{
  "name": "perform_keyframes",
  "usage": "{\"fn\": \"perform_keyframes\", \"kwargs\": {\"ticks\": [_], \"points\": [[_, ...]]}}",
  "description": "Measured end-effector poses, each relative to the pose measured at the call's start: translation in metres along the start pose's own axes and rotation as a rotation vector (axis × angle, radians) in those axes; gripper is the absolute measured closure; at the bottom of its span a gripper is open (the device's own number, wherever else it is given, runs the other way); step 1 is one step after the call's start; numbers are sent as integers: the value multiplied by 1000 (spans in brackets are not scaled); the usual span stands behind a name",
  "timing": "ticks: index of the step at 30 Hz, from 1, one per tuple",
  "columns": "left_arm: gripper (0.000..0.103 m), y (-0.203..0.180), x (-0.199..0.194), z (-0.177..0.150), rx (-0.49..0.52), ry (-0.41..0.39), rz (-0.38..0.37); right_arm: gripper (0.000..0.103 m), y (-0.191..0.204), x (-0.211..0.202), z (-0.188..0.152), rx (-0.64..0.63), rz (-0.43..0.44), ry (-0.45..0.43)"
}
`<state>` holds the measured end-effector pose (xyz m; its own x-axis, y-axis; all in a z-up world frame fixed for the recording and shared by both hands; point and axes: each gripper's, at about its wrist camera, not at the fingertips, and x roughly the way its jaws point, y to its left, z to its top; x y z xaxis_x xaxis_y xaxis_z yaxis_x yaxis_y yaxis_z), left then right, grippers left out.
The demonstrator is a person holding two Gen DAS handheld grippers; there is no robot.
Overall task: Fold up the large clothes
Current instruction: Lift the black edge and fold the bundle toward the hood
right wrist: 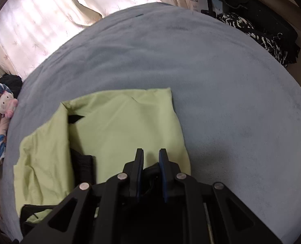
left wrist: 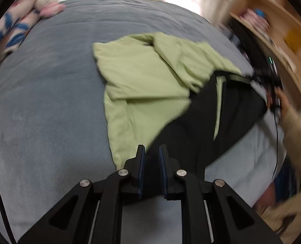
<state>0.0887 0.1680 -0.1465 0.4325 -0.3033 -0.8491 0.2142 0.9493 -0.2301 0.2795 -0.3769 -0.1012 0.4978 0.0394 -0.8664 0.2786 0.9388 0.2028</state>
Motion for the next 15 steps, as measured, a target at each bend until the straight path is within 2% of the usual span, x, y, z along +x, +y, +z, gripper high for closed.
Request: {"fn": "perform_keyframes", "kwargs": {"ticks": [5,7,13,15], "points": [[89,-19,-10,-20,177,34,10,86,-12,-1,-4,23,40,38],[89,-30,-15,-27,264,29,37,85,-15,-5,-5,22,52,42],[65,-60,-12,-53,542,52,168,85,-17,-15,-8,8,43,27],[56,-70,-4,-65,654,72,247,85,-18,-16,-8,18,47,30]]}}
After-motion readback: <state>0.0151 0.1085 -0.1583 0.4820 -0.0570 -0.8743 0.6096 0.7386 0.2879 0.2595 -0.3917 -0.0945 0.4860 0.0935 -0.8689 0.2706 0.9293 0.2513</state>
